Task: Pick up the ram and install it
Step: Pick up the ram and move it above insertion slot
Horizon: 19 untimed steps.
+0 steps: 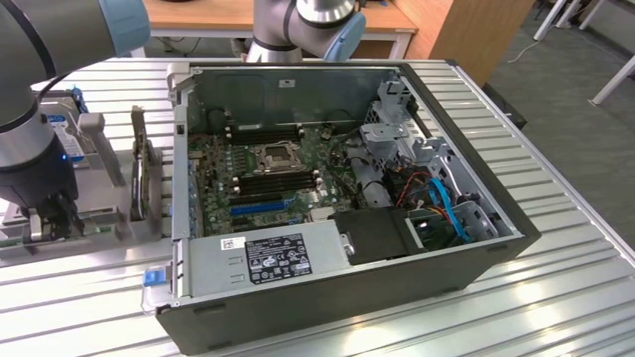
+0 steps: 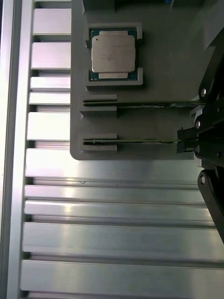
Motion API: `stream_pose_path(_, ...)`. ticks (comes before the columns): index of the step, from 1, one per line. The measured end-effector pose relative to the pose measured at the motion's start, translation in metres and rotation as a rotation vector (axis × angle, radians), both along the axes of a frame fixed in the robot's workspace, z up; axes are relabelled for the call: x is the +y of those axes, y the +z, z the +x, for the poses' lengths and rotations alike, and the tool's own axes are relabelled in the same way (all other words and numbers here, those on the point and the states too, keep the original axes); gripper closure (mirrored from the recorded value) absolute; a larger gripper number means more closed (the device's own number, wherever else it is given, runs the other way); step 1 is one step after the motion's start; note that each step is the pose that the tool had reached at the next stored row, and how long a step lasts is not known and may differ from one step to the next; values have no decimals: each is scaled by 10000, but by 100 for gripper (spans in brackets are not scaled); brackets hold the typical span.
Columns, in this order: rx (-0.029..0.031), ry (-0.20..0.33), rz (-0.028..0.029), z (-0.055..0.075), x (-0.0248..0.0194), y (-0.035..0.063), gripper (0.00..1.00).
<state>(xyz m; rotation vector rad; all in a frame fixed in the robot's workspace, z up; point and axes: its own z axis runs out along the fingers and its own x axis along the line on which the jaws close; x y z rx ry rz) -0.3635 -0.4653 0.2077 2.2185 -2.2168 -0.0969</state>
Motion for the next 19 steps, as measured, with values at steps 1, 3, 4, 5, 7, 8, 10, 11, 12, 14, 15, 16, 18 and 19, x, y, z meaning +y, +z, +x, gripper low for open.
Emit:
stream_pose_path(1, 1, 0, 2, 1, 0, 8, 88)
stream_pose_path(3, 1, 0, 5, 3, 0, 23, 88)
stream_pose_path(4, 1, 1, 7, 4, 0, 31, 88)
stream_pose_path(5, 1, 0, 9, 5, 0, 39, 88)
stream_pose_path(7, 0, 0, 13, 7, 0, 55, 88)
stream_pose_path(8, 1, 0, 15, 8, 0, 64, 88)
stream_pose_path(10, 0, 0, 21, 10, 0, 81, 88)
stream_pose_path(11, 0, 0, 22, 10, 0, 90, 88)
stream_pose_path(12, 1, 0, 24, 11, 0, 99, 88)
stream_pose_path(14, 1, 0, 28, 13, 0, 121, 88)
stream_pose_path(15, 1, 0, 29, 13, 0, 133, 88)
stream_pose_path(16, 0, 0, 31, 14, 0, 144, 88)
stream_pose_path(18, 0, 0, 34, 16, 0, 167, 88)
stream_pose_path(19, 0, 0, 34, 16, 0, 179, 88)
